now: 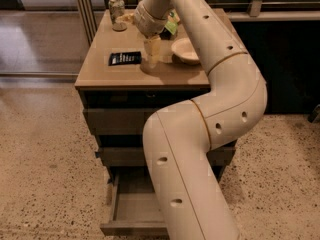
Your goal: Place rxbar chocolate into bottom drawer
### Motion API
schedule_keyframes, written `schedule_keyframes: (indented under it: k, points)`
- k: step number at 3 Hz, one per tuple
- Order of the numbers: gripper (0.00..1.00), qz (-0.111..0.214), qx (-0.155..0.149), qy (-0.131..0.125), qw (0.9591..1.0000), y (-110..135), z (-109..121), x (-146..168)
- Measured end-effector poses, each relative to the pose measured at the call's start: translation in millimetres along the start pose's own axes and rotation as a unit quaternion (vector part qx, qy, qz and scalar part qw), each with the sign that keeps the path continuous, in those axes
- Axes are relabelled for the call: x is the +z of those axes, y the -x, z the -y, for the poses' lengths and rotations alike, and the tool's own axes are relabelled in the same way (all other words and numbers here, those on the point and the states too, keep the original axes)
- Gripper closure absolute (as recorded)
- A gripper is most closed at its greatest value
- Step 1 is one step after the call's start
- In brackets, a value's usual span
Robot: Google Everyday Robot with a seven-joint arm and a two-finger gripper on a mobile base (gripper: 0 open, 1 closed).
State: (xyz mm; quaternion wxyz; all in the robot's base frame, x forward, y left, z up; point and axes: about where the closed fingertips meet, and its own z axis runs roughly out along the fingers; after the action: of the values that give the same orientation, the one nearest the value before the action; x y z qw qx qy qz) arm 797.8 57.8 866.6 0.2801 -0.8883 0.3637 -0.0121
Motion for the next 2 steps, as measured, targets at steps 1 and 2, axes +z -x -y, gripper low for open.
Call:
schedule_keyframes:
  k: [1, 2]
  points:
    - [0.0, -0.002, -0.006, 0.0, 1.0, -0.1, 1.5, 2.2]
    - [0.0, -0.001, -0.012, 0.0, 0.9999, 0.6, 3.4, 7.3]
